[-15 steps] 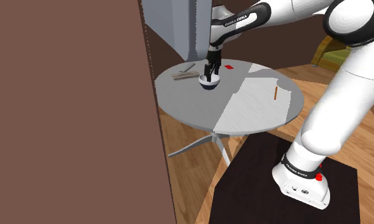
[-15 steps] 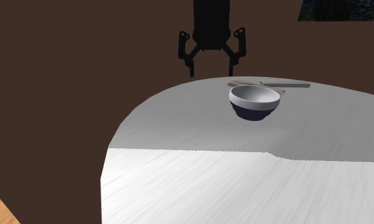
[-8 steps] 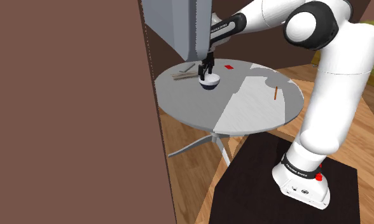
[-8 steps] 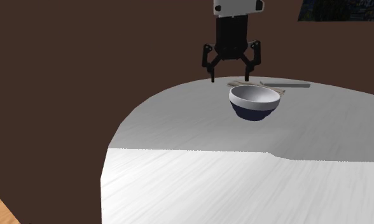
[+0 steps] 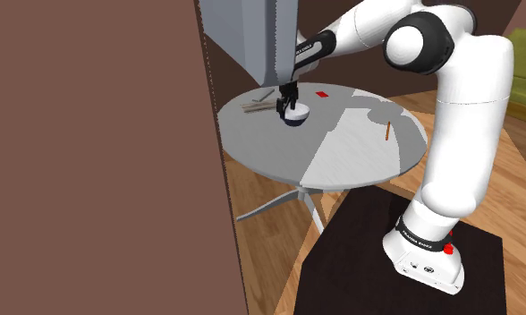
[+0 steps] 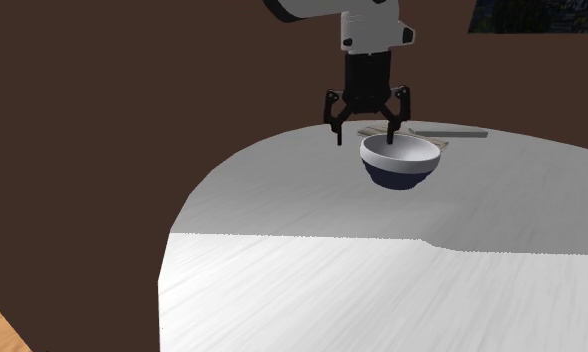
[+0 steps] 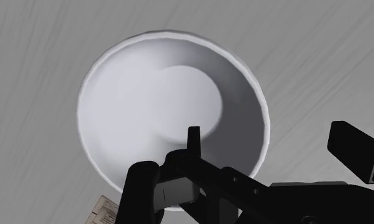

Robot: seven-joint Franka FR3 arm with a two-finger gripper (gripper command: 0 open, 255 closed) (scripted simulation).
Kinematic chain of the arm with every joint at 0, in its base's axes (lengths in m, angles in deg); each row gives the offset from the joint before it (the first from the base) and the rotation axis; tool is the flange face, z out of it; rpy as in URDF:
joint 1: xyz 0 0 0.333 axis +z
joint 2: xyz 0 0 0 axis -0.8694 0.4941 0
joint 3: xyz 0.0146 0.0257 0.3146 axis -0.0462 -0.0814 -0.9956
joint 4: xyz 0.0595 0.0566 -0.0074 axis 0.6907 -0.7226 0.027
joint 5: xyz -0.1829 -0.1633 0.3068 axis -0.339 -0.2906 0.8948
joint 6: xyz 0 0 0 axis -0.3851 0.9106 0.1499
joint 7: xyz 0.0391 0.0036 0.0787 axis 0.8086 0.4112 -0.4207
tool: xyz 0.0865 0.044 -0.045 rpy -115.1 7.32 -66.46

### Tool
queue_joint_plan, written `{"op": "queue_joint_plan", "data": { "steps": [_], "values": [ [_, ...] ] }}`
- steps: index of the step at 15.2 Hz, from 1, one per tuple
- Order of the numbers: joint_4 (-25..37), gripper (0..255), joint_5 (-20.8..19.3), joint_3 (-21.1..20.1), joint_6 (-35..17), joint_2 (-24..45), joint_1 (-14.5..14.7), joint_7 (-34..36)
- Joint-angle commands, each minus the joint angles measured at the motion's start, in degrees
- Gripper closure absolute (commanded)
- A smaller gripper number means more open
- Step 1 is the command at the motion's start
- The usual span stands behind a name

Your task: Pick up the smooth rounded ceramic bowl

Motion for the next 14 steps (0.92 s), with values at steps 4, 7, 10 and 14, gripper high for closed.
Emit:
{"op": "queue_joint_plan", "data": {
  "steps": [4,7,10,14],
  "values": [
    [-0.78,255,0.04,-0.03,-1.14,0.35,0.01,0.06],
    [-0.8,255,0.04,-0.03,-1.16,0.34,0.0,0.06],
    [-0.81,255,0.04,-0.03,-1.15,0.33,0.01,0.07],
    [-0.15,255,-0.06,-0.02,0.09,-0.26,0.08,0.11]
  ]
}}
